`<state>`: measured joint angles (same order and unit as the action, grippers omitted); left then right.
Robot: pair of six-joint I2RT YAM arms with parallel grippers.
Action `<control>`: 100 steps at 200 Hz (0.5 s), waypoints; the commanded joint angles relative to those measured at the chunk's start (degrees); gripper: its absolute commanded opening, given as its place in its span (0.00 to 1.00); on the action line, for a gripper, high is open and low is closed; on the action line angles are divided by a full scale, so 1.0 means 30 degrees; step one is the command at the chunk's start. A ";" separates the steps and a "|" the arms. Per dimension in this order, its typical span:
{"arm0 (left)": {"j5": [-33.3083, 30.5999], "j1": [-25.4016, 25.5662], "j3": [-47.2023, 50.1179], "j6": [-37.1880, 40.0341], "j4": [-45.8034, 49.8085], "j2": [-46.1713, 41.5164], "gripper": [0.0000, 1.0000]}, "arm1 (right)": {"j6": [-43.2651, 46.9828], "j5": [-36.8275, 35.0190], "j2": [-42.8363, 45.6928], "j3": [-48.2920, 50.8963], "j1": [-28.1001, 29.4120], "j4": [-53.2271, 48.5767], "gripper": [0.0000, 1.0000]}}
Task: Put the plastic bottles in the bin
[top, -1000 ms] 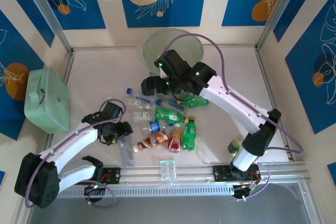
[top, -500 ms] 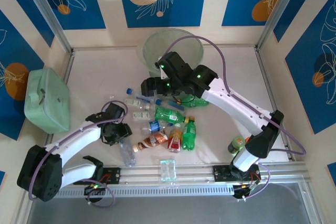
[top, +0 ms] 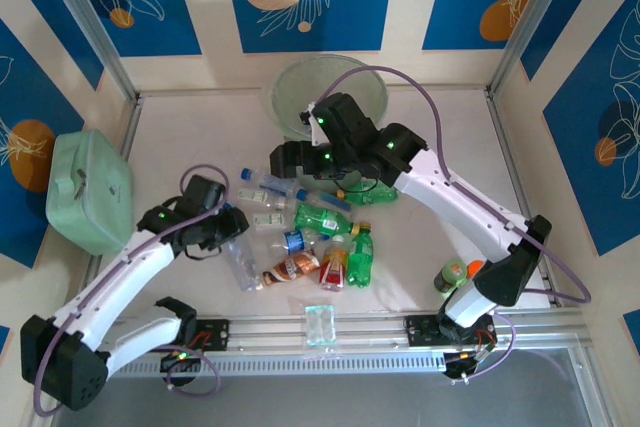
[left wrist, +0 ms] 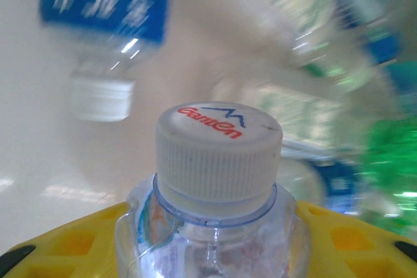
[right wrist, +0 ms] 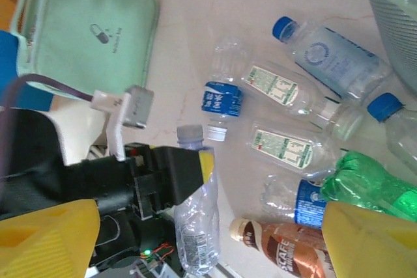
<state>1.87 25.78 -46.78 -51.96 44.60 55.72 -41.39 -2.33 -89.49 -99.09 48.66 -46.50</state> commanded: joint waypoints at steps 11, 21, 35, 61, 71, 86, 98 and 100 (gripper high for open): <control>0.1353 -0.0231 -0.2796 0.0619 -0.1237 -0.0443 0.50 | -0.0399 0.2440 0.1028 0.0383 -0.0360 0.1482 0.89; 0.1954 -0.0424 -0.3364 0.0622 -0.2203 -0.0341 0.51 | -0.0465 0.3010 0.1133 0.0447 -0.0458 0.1778 0.90; 0.2985 -0.0801 -0.3958 0.0474 -0.3485 -0.0075 0.51 | -0.0473 0.3582 0.1279 0.0484 -0.0562 0.2041 0.91; 0.5958 -0.1965 -0.4444 -0.0500 -0.6086 0.0711 0.51 | -0.0154 0.3527 0.1493 0.0484 -0.0538 0.1767 0.92; 0.6751 -0.2303 -0.4389 -0.1007 -0.7230 0.0848 0.50 | -0.0099 0.3237 0.1639 0.0488 -0.0547 0.1496 0.92; 0.7338 -0.2632 -0.4457 -0.1624 -0.8665 0.1016 0.50 | -0.0043 0.2870 0.2144 0.0700 -0.0736 0.1373 0.93; 0.7770 -0.2805 -0.4616 -0.2092 -0.9588 0.1234 0.50 | -0.0091 0.2901 0.2684 0.0966 -0.1010 0.1601 0.94; 0.7833 -0.2840 -0.4655 -0.2173 -0.9731 0.1253 0.50 | -0.0113 0.2908 0.2778 0.0990 -0.1073 0.1647 0.94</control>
<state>18.79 18.61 -58.78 -54.70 24.97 58.94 -42.11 5.89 -85.49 -97.58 46.83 -41.52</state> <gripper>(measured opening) 0.504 0.934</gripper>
